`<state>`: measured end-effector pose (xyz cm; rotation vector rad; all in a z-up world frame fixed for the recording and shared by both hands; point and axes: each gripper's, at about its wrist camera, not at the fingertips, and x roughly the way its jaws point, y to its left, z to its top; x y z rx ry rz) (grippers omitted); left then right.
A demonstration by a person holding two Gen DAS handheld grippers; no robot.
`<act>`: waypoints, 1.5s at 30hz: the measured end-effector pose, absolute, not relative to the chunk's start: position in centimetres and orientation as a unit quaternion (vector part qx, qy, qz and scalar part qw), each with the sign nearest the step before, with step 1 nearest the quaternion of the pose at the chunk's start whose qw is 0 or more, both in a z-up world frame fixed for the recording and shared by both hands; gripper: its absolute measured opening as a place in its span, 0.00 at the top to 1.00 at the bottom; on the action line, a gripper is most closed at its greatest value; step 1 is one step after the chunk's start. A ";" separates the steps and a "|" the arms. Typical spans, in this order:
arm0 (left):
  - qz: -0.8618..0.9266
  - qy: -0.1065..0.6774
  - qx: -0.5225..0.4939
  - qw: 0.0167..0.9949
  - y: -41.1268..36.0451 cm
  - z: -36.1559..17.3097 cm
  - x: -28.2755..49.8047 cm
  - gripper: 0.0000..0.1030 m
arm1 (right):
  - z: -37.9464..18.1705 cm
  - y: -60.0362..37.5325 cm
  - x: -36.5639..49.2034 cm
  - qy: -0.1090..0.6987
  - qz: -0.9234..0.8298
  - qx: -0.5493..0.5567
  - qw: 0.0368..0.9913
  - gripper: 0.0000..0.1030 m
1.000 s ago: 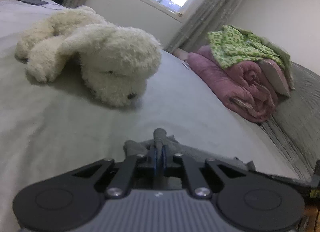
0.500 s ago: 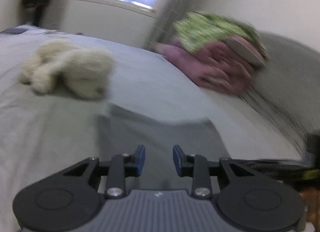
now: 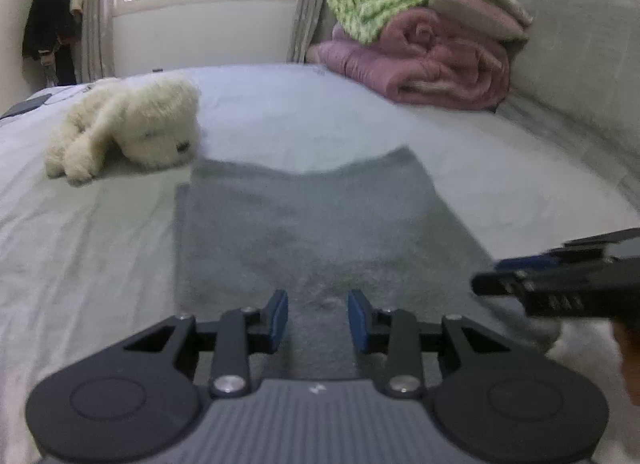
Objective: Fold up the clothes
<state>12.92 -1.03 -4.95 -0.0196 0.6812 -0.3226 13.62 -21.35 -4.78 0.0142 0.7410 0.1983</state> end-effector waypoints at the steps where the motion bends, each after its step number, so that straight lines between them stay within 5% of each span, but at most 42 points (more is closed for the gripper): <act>1: -0.156 0.333 -0.016 0.930 -0.6 -4.7 12.5 0.64 | -4.5 -21.4 13.9 0.352 0.103 0.017 0.930 0.64; 19: -0.146 0.355 -0.048 0.922 2.0 -6.5 11.1 0.63 | -6.1 -22.2 24.9 0.351 0.072 0.099 0.928 0.71; 22: -0.146 0.355 -0.054 0.922 2.2 -6.6 11.3 0.63 | -6.6 -23.9 25.5 0.351 0.058 0.107 0.929 0.81; 25: -0.146 0.354 -0.052 0.922 2.1 -6.5 11.4 0.63 | -6.8 -24.6 25.2 0.350 0.033 0.103 0.930 1.00; 27: -0.146 0.358 -0.059 0.920 2.4 -6.4 11.5 0.63 | -6.5 -24.6 24.6 0.346 0.013 0.094 0.934 1.00; 29: -0.146 0.360 -0.065 0.919 2.6 -6.1 11.5 0.61 | -6.1 -24.2 23.8 0.337 -0.003 0.084 0.938 0.82; 40: -0.151 0.356 -0.080 0.919 1.9 -5.8 10.6 0.56 | -4.3 -20.0 12.0 0.364 0.132 0.088 0.918 0.80; 45: -0.134 0.347 -0.036 0.928 1.1 -6.2 10.0 0.56 | -5.7 -19.4 8.5 0.385 0.127 0.016 0.914 0.70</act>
